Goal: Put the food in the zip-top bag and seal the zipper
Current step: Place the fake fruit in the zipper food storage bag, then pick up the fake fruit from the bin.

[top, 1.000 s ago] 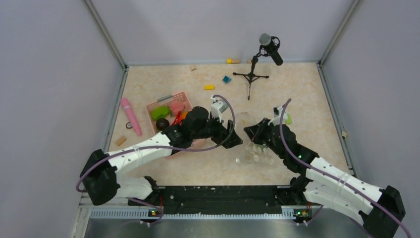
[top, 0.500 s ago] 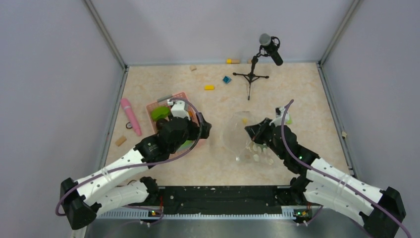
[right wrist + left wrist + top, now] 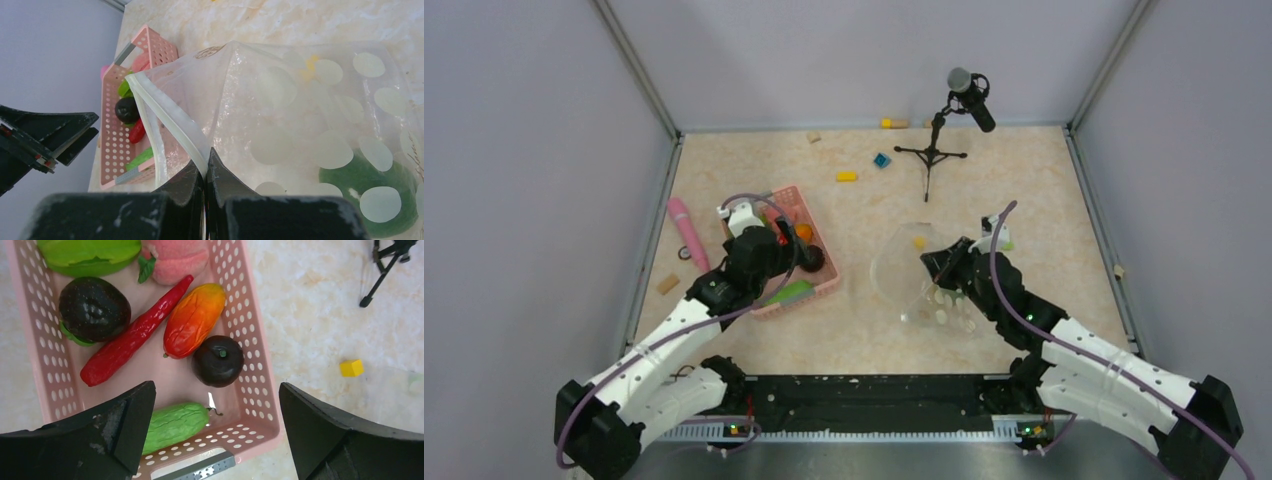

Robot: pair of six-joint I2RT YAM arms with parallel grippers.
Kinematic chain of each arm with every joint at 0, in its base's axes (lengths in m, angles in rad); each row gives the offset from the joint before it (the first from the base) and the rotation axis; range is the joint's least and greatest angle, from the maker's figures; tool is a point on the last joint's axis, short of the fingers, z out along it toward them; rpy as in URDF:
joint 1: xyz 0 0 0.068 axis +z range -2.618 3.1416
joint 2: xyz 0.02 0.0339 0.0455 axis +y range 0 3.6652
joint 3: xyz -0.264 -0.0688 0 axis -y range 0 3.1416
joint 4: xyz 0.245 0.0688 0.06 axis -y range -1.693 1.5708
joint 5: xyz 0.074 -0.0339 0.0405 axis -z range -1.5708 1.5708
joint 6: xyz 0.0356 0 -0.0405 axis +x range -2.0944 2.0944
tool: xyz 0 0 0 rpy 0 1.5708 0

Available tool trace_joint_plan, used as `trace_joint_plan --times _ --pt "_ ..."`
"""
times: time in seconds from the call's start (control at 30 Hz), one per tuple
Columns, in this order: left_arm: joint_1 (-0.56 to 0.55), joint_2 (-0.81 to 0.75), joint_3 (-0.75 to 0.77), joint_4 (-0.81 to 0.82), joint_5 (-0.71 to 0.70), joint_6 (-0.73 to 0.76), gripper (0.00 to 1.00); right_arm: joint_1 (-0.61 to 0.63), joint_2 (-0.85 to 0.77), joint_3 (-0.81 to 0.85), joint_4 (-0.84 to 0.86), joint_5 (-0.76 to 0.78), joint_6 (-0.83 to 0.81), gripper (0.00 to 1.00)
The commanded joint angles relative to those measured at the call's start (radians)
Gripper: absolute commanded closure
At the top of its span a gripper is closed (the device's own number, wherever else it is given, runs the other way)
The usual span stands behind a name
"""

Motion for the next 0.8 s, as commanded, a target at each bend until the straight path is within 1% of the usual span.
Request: trace_joint_plan --times 0.0,0.07,0.17,0.23,0.37,0.47,0.53,0.57,0.77 --pt "0.07 0.074 -0.017 0.091 0.192 0.024 0.02 0.002 0.017 -0.003 0.016 0.025 -0.016 1.0" --pt "0.089 0.114 -0.009 0.101 0.231 0.047 0.02 0.003 0.023 0.004 0.009 0.017 -0.022 1.0" --pt "0.116 0.167 -0.007 0.132 0.254 0.154 0.02 0.003 0.023 0.003 0.009 0.009 -0.039 1.0" --pt "0.141 0.199 -0.01 0.153 0.271 0.198 0.02 0.003 0.029 -0.002 0.007 0.016 -0.043 1.0" --pt "0.157 0.25 -0.011 0.206 0.373 0.278 0.02 0.001 0.035 0.018 -0.008 0.014 -0.058 1.0" --pt "0.158 0.279 -0.006 0.246 0.433 0.298 0.02 0.001 0.038 -0.002 0.021 0.018 -0.055 1.0" --pt "0.157 0.301 0.008 0.243 0.439 0.3 0.02 0.001 0.044 0.008 0.011 0.017 -0.055 1.0" --pt "0.156 0.315 0.017 0.238 0.472 0.301 0.03 0.002 0.048 0.015 0.007 0.011 -0.056 1.0" --pt "0.157 0.433 0.091 0.152 0.471 0.292 0.08 0.001 0.054 0.006 0.021 0.003 -0.044 1.0"
